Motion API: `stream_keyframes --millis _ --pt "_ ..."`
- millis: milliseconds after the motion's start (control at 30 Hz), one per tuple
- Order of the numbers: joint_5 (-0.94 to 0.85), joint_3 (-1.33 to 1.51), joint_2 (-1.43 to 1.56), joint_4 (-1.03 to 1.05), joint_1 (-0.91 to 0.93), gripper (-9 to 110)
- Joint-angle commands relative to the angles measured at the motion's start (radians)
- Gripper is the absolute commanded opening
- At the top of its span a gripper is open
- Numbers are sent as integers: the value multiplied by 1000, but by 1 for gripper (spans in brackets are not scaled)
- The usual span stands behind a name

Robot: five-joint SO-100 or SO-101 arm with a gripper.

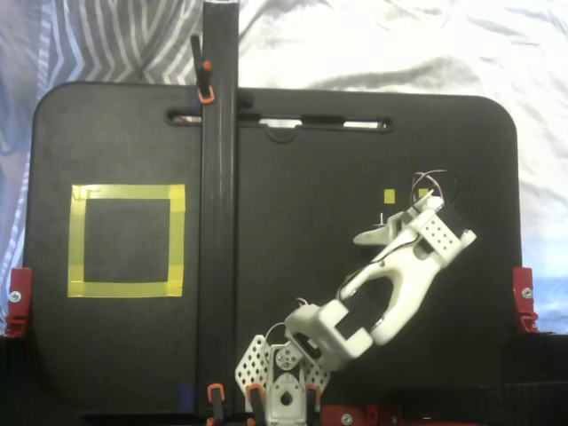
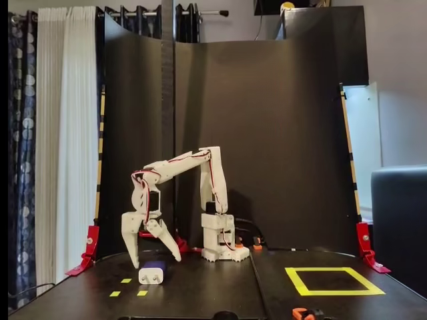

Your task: Grasp a block and put it in the designated area.

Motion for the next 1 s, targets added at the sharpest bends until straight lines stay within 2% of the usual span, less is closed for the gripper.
stream_keyframes --millis 0,367,600,967 --pt "-3 -32 -15 -23 2 41" --pt "-6 -28 -60 -60 2 41" --pt "-8 5 -60 -75 2 29" --pt "-8 25 -55 -89 -2 22"
